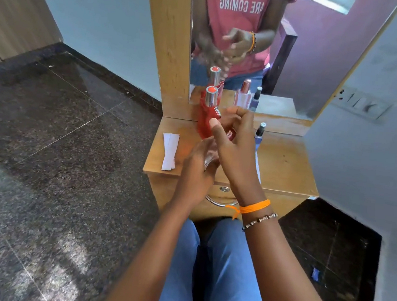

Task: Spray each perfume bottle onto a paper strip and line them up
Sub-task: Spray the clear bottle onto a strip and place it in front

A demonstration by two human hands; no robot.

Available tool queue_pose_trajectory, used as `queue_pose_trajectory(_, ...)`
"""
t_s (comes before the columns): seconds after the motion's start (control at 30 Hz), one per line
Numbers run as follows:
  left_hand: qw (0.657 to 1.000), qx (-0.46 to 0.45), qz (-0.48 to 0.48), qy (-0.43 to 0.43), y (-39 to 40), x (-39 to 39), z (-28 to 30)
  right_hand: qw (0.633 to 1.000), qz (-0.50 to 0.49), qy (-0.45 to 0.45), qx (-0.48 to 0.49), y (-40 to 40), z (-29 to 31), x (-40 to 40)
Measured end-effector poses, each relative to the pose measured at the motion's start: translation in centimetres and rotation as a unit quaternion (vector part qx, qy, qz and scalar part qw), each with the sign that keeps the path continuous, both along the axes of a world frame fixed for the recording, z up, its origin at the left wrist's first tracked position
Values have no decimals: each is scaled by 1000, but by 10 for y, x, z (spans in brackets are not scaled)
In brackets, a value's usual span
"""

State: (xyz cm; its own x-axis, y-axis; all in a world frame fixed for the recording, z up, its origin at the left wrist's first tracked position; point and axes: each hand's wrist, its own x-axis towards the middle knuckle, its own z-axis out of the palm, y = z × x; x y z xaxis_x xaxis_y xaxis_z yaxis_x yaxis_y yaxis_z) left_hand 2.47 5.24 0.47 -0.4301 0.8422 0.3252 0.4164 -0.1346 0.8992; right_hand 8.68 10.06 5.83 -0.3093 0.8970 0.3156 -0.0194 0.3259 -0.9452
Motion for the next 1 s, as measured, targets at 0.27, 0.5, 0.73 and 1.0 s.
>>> queue_pose_trajectory(0.27,994,-16,-51,-97,-7,8,-5,959,72,181,-207,13,10,7)
queue_pose_trajectory(0.5,984,0,47,-173,-10,-10,-9,985,69,96,-122,28,-5,24)
queue_pose_trajectory(0.73,979,-2,95,-181,-11,-24,-6,977,-27,-173,122,25,-66,18)
queue_pose_trajectory(1.0,984,-18,109,-139,-10,-23,-3,963,-53,-222,144,18,-88,16)
